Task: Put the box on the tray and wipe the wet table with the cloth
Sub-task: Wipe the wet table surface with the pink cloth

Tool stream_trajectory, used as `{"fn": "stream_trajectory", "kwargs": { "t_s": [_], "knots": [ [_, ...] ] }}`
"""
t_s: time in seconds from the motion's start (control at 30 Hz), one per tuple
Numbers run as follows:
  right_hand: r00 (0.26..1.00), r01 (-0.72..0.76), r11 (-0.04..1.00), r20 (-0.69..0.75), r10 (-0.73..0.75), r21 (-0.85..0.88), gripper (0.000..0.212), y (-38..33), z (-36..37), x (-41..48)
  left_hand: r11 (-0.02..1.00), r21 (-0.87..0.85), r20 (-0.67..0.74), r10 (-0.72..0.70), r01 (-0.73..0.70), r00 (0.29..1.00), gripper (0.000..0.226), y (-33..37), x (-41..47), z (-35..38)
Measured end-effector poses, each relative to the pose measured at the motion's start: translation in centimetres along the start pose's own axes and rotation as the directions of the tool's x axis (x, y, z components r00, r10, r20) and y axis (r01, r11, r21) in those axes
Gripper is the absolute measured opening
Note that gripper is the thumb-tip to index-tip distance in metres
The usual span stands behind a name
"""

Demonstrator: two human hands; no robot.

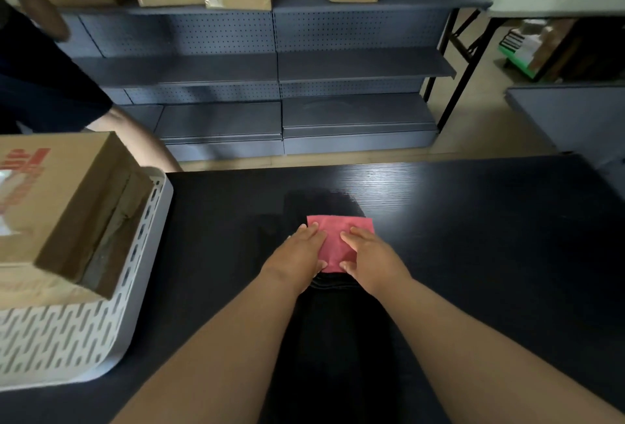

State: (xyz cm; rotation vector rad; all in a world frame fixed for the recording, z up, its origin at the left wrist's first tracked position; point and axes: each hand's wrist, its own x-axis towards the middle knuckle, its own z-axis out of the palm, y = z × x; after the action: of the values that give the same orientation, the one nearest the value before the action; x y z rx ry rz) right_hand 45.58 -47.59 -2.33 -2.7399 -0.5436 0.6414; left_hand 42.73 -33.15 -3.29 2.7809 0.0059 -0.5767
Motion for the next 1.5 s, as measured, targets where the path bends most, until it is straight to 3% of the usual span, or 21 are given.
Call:
{"fn": "stream_trajectory", "kwargs": {
  "t_s": [0.37,0.73,1.1,1.33,1.5],
  "knots": [
    [0.999,0.03,0.999,0.028,-0.03,-0.016,0.064,0.2,6.2,-15.2,1.0,-0.027,0.005,-0.013,0.013,1.0,0.064,4.2,-14.5,7.7],
    [0.982,0.177,0.982,0.078,-0.173,-0.059,0.063,-5.2,12.1,-22.9,0.996,-0.016,-0.001,-0.089,0.089,0.996,0.064,0.5,-25.7,11.6],
    [0.976,0.18,0.982,0.131,-0.171,-0.053,0.064,-9.4,11.6,-17.2,0.994,0.017,0.012,-0.108,0.108,0.994,0.066,-4.8,-23.0,8.8],
    [0.995,0.048,0.998,0.087,-0.051,0.028,0.064,-13.2,9.6,-7.6,0.993,0.098,0.029,-0.07,0.067,0.997,0.066,-10.4,-14.9,3.0],
    [0.998,0.048,0.998,0.041,-0.05,0.046,0.059,-15.6,7.3,0.8,0.992,0.112,0.03,-0.067,0.063,0.997,0.065,-14.2,-7.4,-1.4]
  ]
}}
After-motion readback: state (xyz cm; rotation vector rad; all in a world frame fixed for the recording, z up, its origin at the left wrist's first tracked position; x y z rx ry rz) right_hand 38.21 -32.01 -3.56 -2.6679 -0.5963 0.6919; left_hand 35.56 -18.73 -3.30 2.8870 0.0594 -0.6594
